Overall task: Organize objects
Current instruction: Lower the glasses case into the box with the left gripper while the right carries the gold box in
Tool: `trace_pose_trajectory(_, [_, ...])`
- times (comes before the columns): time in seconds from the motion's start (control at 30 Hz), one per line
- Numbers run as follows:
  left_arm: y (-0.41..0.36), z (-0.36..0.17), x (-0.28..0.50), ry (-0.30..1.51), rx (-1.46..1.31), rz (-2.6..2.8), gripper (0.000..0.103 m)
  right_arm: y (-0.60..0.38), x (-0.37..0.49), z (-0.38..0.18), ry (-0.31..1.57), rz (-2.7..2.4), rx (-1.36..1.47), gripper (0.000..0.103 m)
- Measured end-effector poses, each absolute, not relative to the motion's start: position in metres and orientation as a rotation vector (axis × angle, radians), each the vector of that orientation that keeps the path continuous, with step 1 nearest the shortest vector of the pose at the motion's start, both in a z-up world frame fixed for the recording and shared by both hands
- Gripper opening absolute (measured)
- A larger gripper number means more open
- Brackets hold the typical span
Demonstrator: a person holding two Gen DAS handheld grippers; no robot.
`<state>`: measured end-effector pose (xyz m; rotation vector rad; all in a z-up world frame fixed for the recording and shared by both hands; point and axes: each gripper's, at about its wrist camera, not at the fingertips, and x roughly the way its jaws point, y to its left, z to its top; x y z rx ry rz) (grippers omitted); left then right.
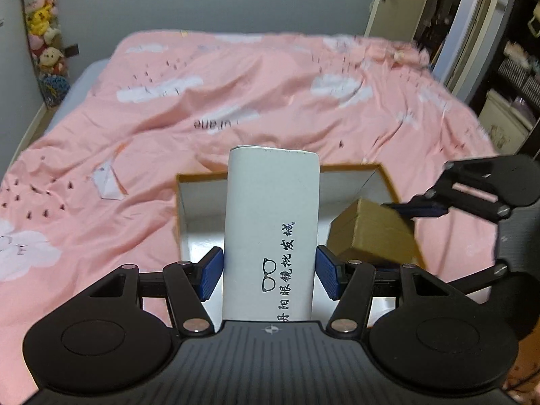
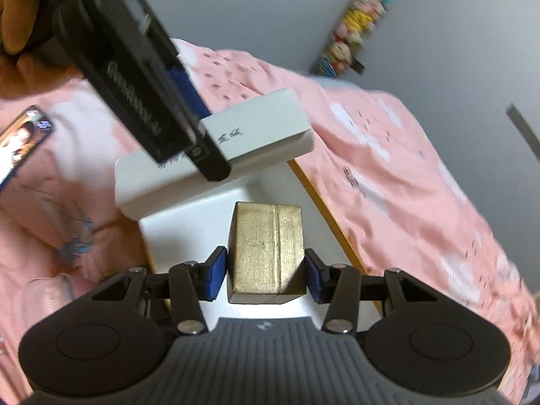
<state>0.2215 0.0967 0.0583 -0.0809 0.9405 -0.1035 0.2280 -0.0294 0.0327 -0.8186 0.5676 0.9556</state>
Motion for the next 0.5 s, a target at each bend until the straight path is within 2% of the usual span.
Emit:
trace_pose_trajectory(0.23, [0.079, -0.008, 0.256, 1.087, -0.001, -0.004, 0.068, -0.036, 0.281, -0.006, 0.708, 0.928, -0.751, 0.05])
trace_pose_trajectory(0.5, [0.056, -0.049, 0.261, 1.087, 0.111, 0.138, 0.068, -0.032, 0.306, -0.038, 0.798, 0.947, -0.715, 0.05])
